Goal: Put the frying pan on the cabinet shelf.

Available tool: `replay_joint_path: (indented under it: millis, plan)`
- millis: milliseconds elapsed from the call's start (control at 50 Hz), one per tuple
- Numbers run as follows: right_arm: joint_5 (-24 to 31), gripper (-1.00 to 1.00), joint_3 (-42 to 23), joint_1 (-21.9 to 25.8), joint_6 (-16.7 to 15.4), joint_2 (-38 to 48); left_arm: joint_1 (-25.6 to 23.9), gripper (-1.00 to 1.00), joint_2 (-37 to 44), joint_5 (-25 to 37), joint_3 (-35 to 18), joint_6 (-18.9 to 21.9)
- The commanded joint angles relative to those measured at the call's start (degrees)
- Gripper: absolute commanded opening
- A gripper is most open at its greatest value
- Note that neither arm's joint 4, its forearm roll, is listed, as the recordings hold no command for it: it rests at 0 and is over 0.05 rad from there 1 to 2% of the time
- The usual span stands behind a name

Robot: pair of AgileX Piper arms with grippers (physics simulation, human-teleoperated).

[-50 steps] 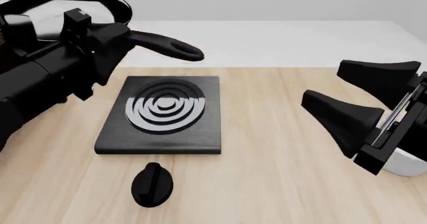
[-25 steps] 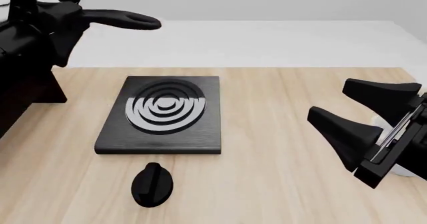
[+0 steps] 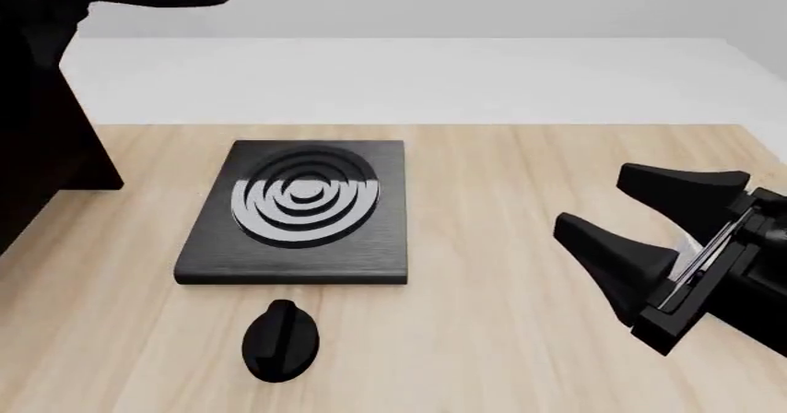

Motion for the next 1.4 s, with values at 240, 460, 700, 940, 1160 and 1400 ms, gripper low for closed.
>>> replay_joint_path:
  millis: [240, 460, 700, 940, 1160, 1400]
  plan:
    - [-1.15, 1.00, 1.33, -1.00, 0.30, 0.68, 8.63, -1.00, 3.57, -0.87, -4.68, 0.93]
    - [-1.44, 1.00, 0.83, -0.61, 0.27, 1.68, 13.54, -1.00, 7.10, -2.54, -5.76, 0.21]
    - [0.82, 1.00, -0.13, -1.66, 0.05, 0.23, 16.65, -1.00, 9.74, -7.19, -2.55, -2.13]
    - [-0.89, 1.00, 0.83, -1.85, 0.13, 1.23, 18.53, -1.00, 12.31, -12.87, 2.31, -4.80]
    - [-0.76, 1.00, 1.10, -2.19, 0.05, 1.11, 18.99, -1.00, 13.84, -17.25, 5.95, -6.53]
    - [-1.09, 1.00, 1.64, -2.20, 0.18, 1.35, 20.61, -1.00, 15.93, -20.81, 7.85, -8.08]
